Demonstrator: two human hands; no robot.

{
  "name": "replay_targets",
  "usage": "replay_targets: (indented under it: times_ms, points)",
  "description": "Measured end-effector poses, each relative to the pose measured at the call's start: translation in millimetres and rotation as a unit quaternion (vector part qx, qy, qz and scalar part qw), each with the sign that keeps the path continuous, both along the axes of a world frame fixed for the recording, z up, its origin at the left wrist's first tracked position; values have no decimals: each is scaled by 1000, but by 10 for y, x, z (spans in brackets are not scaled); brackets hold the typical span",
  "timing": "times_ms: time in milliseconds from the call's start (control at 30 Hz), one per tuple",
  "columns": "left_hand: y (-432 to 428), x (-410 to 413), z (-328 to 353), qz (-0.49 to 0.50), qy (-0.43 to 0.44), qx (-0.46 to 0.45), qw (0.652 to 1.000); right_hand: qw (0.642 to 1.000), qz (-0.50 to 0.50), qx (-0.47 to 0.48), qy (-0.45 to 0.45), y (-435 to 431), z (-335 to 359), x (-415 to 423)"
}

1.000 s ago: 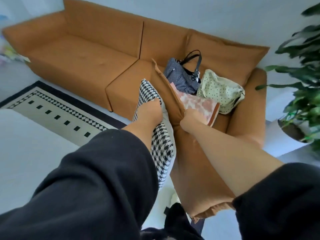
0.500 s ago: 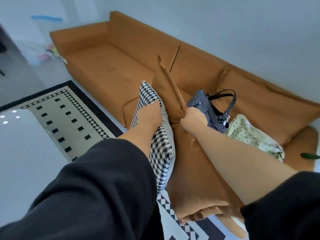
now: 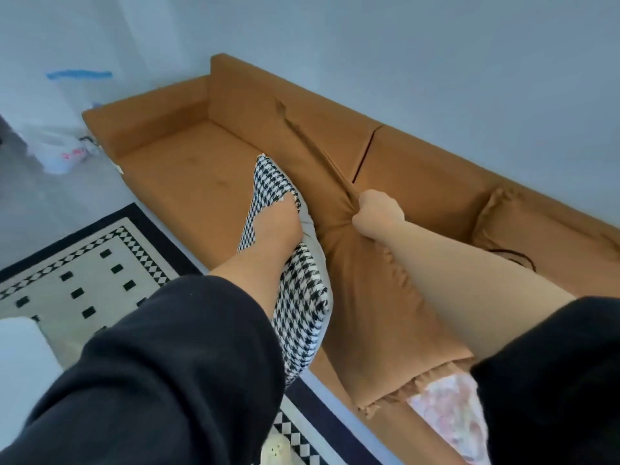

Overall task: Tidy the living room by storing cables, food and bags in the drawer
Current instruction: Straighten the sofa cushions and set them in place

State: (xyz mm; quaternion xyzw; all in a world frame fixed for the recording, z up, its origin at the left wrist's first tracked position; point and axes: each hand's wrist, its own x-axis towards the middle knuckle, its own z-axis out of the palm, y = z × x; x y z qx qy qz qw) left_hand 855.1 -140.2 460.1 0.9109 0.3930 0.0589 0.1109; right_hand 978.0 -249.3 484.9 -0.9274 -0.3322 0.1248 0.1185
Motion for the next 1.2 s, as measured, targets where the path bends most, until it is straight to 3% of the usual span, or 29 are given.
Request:
replay_targets:
  times_ms: [300,567,667,833,933,1067,1133,1200]
  points:
    - [919,1341,-274,-14,32,-14,999,998,11,39,-57,907,26,1601]
    - [1337,2477,-507,-39,101,-68,992,997,42,10,-65,1482,-186,2936]
    - [1434,2790,-630,-22,83,-93,992,996,42,-34,-67,1703,-324,3341]
    - [1528,3209,-987,10,55,-149,987,984,-97,-149,-30,1702,-746,3883]
    - [1540,3405,-1213,12,51,-201,978,963,-112,-231,-84,1466,-989,4142]
    - [1502,3631,-1444,19,43,-243,969,951,-147,-267,-46,1208,-1265,4308]
    - [1494,3745,-1499,28,35,-267,963,967,-129,-215,-37,1162,-1430,4268]
    - [1465,3893,-1521,45,25,-304,951,981,-94,-149,85,1117,-1552,4211]
